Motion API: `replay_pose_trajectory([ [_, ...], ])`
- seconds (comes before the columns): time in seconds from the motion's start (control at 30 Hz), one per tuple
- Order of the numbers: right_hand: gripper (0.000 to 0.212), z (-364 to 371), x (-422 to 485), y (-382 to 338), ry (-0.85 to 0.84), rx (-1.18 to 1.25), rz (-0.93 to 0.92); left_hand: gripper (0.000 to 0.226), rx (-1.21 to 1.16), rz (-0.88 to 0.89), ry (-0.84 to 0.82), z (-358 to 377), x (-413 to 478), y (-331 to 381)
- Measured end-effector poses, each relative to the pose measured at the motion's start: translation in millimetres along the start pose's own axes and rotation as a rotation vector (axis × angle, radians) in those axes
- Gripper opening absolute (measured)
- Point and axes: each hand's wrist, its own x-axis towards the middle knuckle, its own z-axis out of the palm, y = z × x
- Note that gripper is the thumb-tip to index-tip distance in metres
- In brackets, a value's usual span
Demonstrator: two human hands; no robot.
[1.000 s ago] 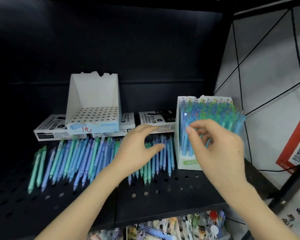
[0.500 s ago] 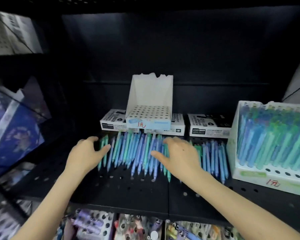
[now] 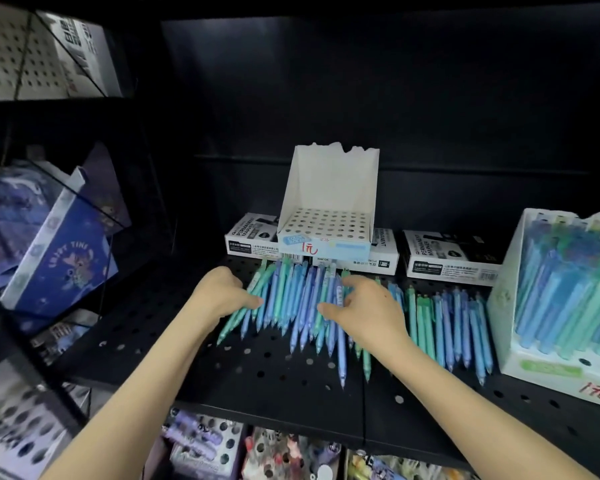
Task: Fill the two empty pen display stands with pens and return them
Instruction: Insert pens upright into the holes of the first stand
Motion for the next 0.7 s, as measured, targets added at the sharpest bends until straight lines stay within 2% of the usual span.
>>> replay_pose_trajectory([
  [0.1, 0.06, -5, -1, 0, -0.026, 0.064, 0.045, 0.041, 0.005, 0.007, -0.011, 0, 3, 2],
  [0.27, 0.049, -13, 2, 3, -0.062, 0.238, 0.126, 0.052, -0.078, 0.038, 0.027, 2, 11, -11],
  [0.33, 0.047, -14, 4, 5, -0.066, 0.354, 0.169, 0.029, -0.091, 0.058, 0.014, 1, 13, -16],
  [0.37, 0.04, -15, 6, 6, -0.072, 0.423, 0.19, 0.017, -0.099, 0.067, 0.024, 0, 13, -17],
  [0.43, 0.011, -20, 7, 7, -0.082, 0.552, 0.208, 0.015, -0.131, 0.097, 0.039, -1, 13, -20],
  [0.47, 0.009, -22, 7, 8, -0.074, 0.6, 0.209, 0.015, -0.15, 0.121, 0.039, -2, 12, -21],
  [0.6, 0.023, -30, 7, 11, 0.036, 0.644, 0.188, 0.009, -0.272, 0.184, 0.025, -5, 2, -14],
  [0.7, 0.027, -38, 3, 13, 0.112, 0.622, 0.147, 0.013, -0.444, 0.183, -0.05, -7, -12, 0],
])
